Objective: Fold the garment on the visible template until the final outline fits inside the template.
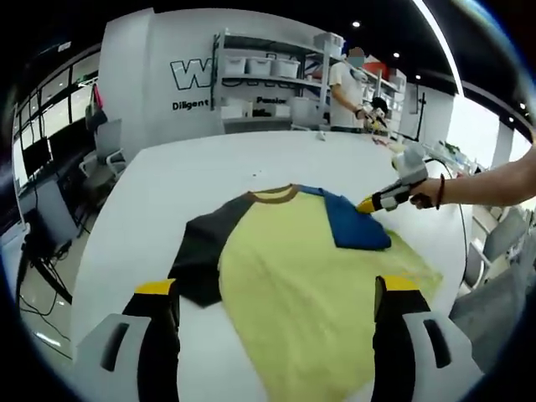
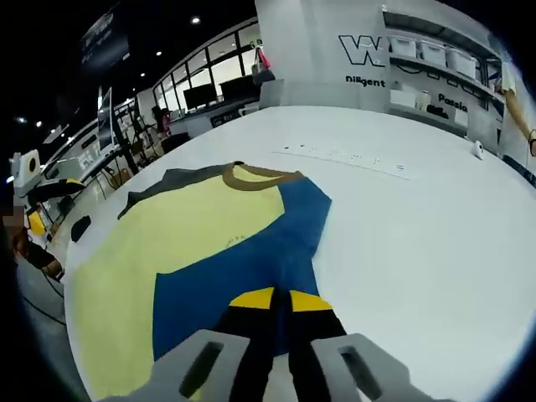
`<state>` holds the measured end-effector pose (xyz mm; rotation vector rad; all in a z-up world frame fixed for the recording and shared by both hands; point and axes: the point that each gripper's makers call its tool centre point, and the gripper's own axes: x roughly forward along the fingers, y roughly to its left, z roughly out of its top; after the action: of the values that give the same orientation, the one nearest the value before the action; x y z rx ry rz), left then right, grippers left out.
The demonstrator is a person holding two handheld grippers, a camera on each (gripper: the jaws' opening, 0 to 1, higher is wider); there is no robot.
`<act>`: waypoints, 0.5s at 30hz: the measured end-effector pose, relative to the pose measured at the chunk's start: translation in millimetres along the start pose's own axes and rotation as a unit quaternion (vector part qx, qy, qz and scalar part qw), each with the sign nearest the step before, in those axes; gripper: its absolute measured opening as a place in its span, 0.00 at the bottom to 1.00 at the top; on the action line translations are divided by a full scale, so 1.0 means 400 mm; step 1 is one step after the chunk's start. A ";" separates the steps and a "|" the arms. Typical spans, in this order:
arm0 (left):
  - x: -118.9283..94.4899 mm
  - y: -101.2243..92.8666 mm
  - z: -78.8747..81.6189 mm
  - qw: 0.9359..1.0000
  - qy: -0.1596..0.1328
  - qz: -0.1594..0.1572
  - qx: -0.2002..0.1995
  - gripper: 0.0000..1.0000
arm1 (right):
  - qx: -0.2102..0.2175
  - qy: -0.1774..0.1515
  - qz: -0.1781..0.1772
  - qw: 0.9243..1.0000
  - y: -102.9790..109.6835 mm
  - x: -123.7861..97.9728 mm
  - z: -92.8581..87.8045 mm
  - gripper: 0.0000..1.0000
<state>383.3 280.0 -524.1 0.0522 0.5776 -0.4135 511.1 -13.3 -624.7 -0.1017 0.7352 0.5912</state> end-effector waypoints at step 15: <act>-0.006 -0.002 -0.004 1.000 0.003 0.000 -0.001 0.94 | 0.009 -0.022 -0.009 1.000 -0.035 -0.005 0.018 0.21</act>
<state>380.4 280.4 -524.3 0.0522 0.5830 -0.4123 521.7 -23.7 -619.6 -0.0781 0.6964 0.5671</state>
